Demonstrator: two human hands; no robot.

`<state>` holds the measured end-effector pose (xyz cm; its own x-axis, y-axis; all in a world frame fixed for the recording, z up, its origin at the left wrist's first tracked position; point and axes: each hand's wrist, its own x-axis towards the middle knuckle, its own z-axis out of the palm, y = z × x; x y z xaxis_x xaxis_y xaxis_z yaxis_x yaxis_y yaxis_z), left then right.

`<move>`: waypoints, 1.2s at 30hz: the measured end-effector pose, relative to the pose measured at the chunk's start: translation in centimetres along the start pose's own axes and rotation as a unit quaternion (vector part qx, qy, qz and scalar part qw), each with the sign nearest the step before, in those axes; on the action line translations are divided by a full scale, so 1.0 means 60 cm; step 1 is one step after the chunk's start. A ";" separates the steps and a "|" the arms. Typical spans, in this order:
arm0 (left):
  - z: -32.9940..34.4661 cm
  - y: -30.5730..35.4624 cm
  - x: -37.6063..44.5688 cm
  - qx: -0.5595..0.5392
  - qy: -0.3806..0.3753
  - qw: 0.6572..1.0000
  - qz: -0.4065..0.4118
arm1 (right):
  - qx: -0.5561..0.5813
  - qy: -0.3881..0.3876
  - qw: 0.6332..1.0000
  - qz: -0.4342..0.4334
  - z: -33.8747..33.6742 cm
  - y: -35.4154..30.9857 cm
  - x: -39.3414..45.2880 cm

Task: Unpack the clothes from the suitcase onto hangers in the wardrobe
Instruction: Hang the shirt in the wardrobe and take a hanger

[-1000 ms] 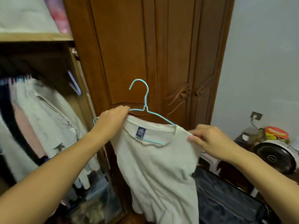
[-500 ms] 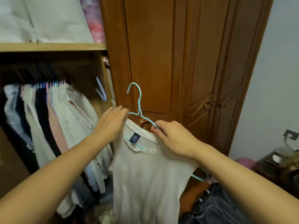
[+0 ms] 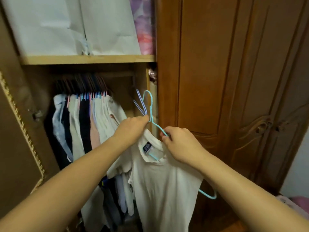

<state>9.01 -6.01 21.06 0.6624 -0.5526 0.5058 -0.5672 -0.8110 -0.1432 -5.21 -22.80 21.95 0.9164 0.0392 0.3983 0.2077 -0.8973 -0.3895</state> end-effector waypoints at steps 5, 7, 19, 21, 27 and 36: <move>0.051 -0.080 0.067 -0.002 0.006 0.999 -0.054 | 0.083 -0.046 0.995 0.038 0.023 0.013 0.034; 0.048 -0.100 0.107 -0.065 -0.024 0.996 -0.047 | 0.018 0.022 0.998 0.050 0.023 0.010 0.059; -0.085 -0.376 0.123 0.237 0.207 0.943 -0.112 | -0.116 0.123 0.984 0.065 0.061 -0.049 0.265; -0.094 -0.394 0.131 0.252 0.165 0.942 -0.145 | -0.116 0.129 0.984 0.049 0.087 -0.042 0.309; -0.086 -0.394 0.141 0.255 0.135 0.944 -0.162 | -0.095 0.080 0.991 0.043 0.169 -0.016 0.383; -0.109 -0.389 0.145 0.212 0.055 0.960 -0.174 | -0.017 0.125 0.990 0.055 0.176 -0.049 0.577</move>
<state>24.77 9.36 34.37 0.7072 -0.2290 0.6689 -0.0544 -0.9609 -0.2714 29.50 -14.12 28.09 0.8188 -0.1660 0.5495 0.0952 -0.9048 -0.4151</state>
